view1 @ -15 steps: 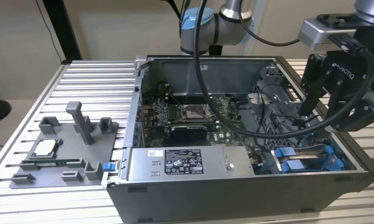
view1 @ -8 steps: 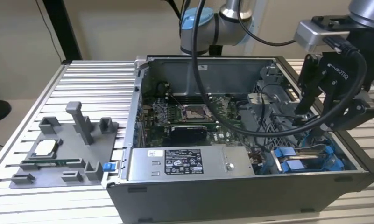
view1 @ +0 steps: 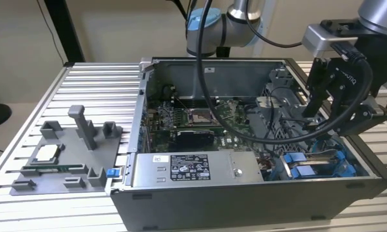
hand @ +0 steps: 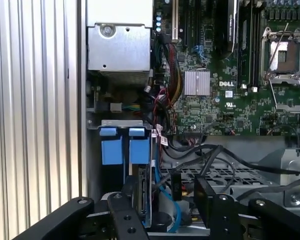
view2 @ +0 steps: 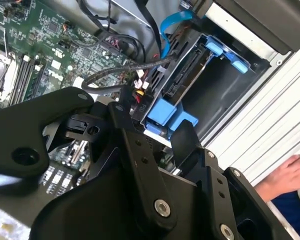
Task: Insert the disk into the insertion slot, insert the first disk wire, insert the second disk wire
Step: 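Insert the first disk wire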
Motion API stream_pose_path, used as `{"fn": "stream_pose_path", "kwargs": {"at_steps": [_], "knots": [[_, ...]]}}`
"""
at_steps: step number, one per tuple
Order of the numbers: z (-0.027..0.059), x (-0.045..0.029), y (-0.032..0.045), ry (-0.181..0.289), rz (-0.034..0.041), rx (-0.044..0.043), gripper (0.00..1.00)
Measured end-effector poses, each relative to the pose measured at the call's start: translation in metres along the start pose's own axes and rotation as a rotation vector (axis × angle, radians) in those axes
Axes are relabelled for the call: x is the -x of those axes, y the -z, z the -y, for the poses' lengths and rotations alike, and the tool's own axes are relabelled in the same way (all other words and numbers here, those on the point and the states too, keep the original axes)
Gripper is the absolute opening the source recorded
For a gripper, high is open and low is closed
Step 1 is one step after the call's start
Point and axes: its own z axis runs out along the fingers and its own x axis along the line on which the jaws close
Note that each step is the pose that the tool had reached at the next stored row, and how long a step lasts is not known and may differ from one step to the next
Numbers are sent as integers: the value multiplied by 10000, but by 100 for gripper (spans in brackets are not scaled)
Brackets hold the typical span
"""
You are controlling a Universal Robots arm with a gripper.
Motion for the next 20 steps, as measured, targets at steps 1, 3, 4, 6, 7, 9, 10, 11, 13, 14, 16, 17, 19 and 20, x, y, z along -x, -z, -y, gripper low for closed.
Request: {"fn": "stream_pose_path", "kwargs": {"at_steps": [1, 3, 4, 6, 7, 9, 10, 11, 13, 14, 16, 17, 19, 20], "knots": [[-4, 0, -4, 0, 46, 1, 100], [-10, 0, -9, 6, 230, 4, 100], [-11, 0, -10, 10, 345, 6, 100], [-12, 0, -12, 13, 539, 8, 100], [-13, 0, -12, 13, 560, 9, 100], [-13, -1, -12, 13, 562, 9, 100], [-13, -5, -12, 13, 563, 9, 100], [-13, -8, -12, 13, 562, 9, 100], [-13, -17, -12, 13, 563, 9, 100], [-13, -23, -12, 15, 563, 9, 100], [-12, -33, -11, 35, 561, 10, 100], [-12, -35, -11, 45, 562, 11, 100], [-12, -36, -14, 75, 560, 13, 100], [-12, -37, -17, 110, 559, 15, 100]]}}
